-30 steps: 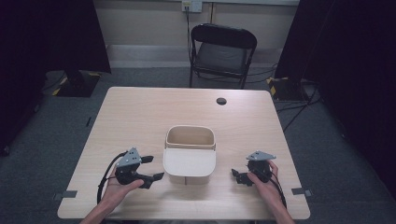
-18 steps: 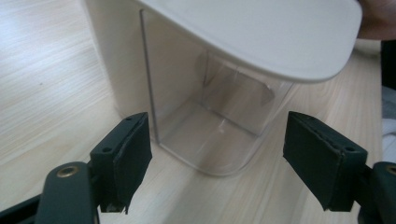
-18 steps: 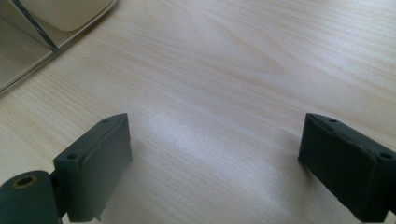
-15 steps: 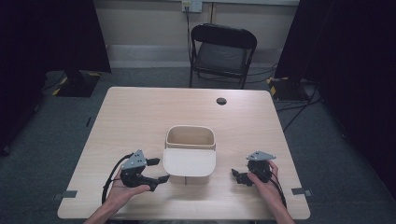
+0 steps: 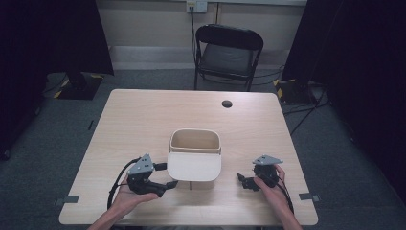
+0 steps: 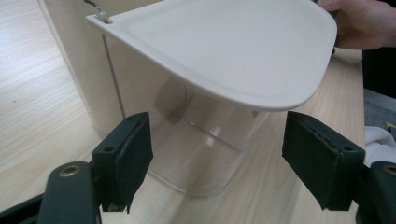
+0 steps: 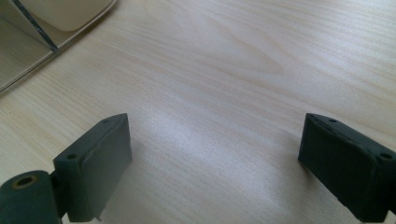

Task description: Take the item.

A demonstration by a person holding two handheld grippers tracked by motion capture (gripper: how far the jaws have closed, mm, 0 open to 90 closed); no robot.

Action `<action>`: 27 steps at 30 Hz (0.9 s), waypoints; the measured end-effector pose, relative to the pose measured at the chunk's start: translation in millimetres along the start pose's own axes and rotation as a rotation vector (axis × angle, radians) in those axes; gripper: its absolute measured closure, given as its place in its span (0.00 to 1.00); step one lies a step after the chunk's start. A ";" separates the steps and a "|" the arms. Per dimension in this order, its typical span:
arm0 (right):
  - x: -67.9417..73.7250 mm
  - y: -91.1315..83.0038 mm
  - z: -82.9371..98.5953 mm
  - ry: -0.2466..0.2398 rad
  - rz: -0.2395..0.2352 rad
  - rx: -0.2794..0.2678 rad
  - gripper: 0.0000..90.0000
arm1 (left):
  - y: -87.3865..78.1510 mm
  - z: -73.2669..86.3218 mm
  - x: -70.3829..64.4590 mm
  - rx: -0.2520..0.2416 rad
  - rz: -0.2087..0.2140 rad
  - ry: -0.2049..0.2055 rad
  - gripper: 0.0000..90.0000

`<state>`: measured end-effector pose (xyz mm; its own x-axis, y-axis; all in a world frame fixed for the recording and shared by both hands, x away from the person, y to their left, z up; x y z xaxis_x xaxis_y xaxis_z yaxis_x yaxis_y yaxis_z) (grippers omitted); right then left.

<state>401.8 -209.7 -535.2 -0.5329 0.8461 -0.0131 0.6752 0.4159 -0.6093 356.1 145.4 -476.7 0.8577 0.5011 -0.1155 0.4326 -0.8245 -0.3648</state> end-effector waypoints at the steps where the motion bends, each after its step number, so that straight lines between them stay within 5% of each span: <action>1: 0.0 0.0 0.0 0.000 0.000 0.000 0.10 | 0.3 -0.4 -0.2 -0.002 0.004 0.002 0.27; 27: 0.0 0.0 0.0 0.000 0.000 0.000 0.10 | -4.6 -10.3 2.5 -0.066 -0.001 -0.032 0.31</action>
Point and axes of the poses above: each handheld gripper's, and its own axes: y roughly forward along the jaws, z roughly out of its underside, x roughly to its left, the point moved 5 cm from there along y, roughly forward along the jaws, and after that the axes turned 6 degrees about -x, right-handed, at the moved point
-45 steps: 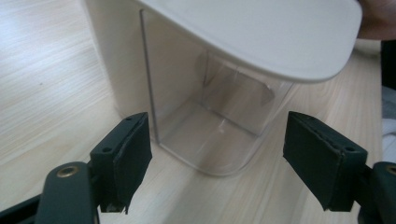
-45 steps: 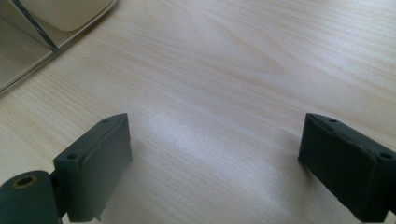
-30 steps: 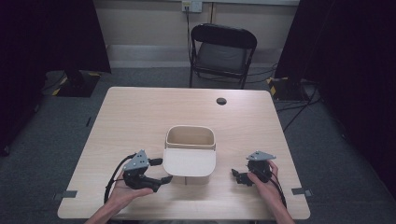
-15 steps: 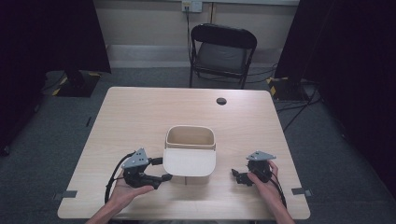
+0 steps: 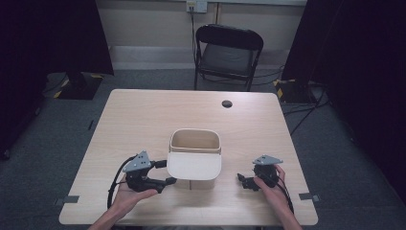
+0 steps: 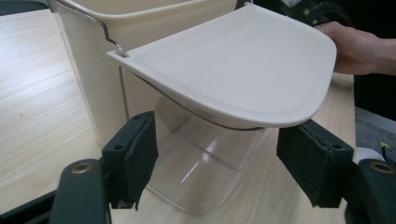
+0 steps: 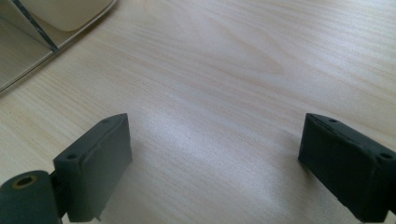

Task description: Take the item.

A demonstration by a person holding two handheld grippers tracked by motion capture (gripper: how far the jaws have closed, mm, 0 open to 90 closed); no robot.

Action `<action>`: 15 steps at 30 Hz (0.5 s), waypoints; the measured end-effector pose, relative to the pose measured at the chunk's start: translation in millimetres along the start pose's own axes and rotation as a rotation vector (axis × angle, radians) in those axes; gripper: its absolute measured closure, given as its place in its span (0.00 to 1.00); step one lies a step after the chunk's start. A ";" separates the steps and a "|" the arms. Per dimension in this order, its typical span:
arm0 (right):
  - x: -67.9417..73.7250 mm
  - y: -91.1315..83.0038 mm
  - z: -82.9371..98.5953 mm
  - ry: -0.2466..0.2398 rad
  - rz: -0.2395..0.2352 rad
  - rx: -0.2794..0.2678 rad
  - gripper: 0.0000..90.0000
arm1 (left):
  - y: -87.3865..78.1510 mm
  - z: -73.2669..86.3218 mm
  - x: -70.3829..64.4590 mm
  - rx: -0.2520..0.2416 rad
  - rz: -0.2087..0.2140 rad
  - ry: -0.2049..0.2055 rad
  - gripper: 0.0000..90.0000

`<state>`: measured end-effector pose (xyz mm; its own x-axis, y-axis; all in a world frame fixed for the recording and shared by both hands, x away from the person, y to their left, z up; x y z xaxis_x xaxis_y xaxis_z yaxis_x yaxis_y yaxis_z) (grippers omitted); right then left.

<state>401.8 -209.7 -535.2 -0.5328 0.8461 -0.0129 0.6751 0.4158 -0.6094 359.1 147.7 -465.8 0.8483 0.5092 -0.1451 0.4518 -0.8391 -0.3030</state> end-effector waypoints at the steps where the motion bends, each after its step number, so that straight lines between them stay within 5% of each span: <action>1: 0.0 0.0 0.0 0.000 0.000 0.000 0.10 | 0.2 -0.2 0.1 0.001 0.000 -0.001 0.31; 15: 0.0 0.0 0.0 0.000 0.000 0.000 0.10 | -2.4 -3.8 -0.6 -0.020 0.011 -0.006 0.31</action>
Point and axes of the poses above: each handheld gripper's, and its own axes: y roughly forward along the jaws, z roughly out of its underside, x roughly to its left, the point moved 5 cm from there along y, roughly forward along the jaws, and after that the axes turned 6 degrees about -x, right-handed, at the moved point
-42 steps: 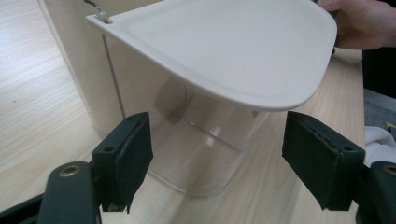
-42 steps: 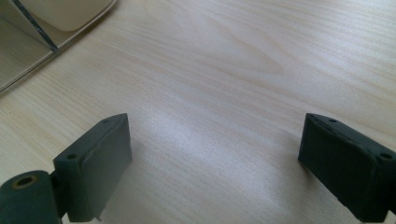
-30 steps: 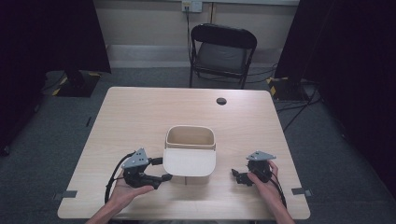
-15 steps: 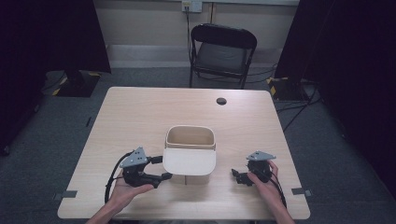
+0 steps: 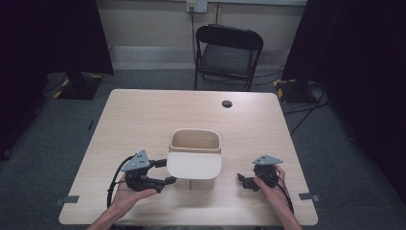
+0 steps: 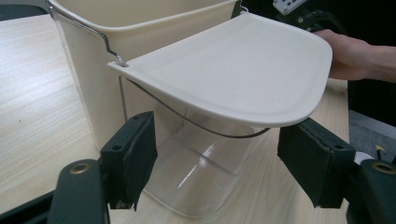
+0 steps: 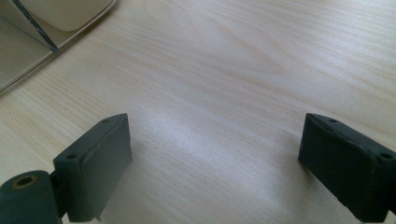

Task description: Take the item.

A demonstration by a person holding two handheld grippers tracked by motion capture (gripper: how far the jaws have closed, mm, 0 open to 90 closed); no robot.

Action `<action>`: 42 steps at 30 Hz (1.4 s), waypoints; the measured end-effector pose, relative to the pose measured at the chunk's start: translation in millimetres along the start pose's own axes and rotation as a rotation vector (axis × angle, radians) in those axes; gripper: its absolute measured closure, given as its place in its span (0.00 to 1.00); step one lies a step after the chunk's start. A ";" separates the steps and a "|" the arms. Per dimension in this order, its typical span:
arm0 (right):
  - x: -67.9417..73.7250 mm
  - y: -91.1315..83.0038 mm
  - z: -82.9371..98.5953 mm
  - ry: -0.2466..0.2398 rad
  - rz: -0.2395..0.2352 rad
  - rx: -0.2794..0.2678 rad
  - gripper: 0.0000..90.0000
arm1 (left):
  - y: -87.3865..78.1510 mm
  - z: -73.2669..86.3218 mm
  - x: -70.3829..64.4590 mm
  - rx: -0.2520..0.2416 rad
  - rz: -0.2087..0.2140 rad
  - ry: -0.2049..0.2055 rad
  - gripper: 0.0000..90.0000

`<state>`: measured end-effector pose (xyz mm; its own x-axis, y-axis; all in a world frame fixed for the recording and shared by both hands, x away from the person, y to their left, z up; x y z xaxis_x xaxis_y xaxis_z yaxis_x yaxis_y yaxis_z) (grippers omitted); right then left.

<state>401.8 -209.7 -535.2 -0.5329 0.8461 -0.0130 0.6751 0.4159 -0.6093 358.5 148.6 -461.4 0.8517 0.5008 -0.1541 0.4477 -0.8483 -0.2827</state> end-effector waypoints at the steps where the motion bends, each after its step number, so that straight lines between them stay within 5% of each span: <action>1: 0.0 0.0 0.0 0.000 0.000 0.000 0.10 | 0.0 0.0 0.0 0.000 0.000 0.000 0.31; 42: 0.0 0.0 0.0 0.000 0.000 0.000 0.10 | -4.4 -11.6 1.6 -0.048 -0.014 -0.009 0.30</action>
Point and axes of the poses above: each handheld gripper's, and its own axes: y roughly forward along the jaws, z roughly out of its underside, x roughly to its left, the point moved 5 cm from there along y, roughly forward along the jaws, and after that the axes turned 6 degrees about -x, right-handed, at the moved point
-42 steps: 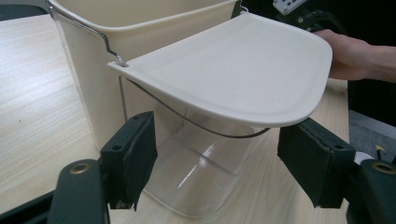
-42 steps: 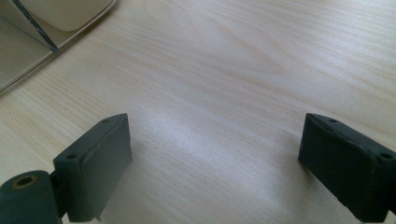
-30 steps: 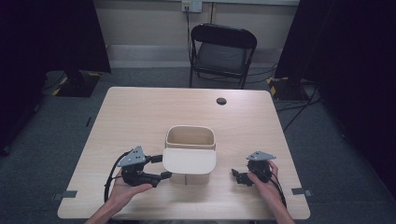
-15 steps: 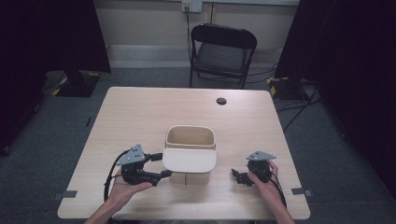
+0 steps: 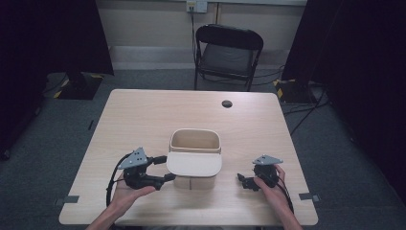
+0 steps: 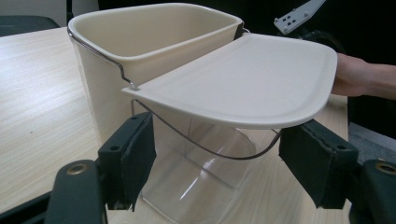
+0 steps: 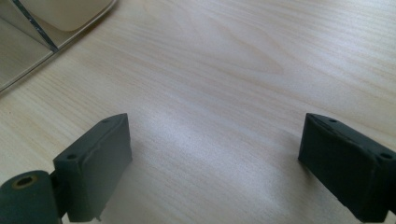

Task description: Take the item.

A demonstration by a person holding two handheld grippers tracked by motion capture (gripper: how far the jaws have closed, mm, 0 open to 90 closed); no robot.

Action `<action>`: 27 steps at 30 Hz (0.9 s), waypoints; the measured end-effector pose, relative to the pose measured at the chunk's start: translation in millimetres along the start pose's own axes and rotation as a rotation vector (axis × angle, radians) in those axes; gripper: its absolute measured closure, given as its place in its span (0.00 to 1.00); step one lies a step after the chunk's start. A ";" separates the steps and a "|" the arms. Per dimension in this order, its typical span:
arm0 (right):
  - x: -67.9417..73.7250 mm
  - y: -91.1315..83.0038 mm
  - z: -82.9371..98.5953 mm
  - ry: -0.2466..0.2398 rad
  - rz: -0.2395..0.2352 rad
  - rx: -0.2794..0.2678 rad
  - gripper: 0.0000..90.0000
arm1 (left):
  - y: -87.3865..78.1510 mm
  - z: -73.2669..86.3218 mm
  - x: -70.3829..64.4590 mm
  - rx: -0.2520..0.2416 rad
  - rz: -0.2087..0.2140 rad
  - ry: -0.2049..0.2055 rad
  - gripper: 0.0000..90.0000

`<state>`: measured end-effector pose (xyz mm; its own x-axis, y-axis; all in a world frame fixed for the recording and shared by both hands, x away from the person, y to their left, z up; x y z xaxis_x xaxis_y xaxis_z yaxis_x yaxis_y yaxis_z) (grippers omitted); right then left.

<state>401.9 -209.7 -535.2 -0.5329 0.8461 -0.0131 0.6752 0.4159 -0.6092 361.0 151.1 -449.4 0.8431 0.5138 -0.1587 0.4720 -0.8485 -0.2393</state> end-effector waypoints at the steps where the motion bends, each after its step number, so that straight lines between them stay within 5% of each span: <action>1: 0.0 0.0 0.0 0.000 0.000 0.000 0.10 | -0.1 0.0 -0.2 -0.001 0.000 -0.002 0.30; 27: 0.0 0.0 0.0 0.000 0.000 0.000 0.10 | -2.2 -6.6 -0.1 -0.019 0.021 0.007 0.30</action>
<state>401.9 -209.6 -535.2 -0.5327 0.8462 -0.0127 0.6752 0.4159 -0.6092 361.6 152.1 -442.5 0.8549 0.4946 -0.1567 0.4587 -0.8616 -0.2174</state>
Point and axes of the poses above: each handheld gripper's, and its own axes: y roughly forward along the jaws, z roughly out of its underside, x roughly to its left, the point moved 5 cm from there along y, roughly forward along the jaws, and after that the axes turned 6 degrees about -x, right-handed, at the moved point
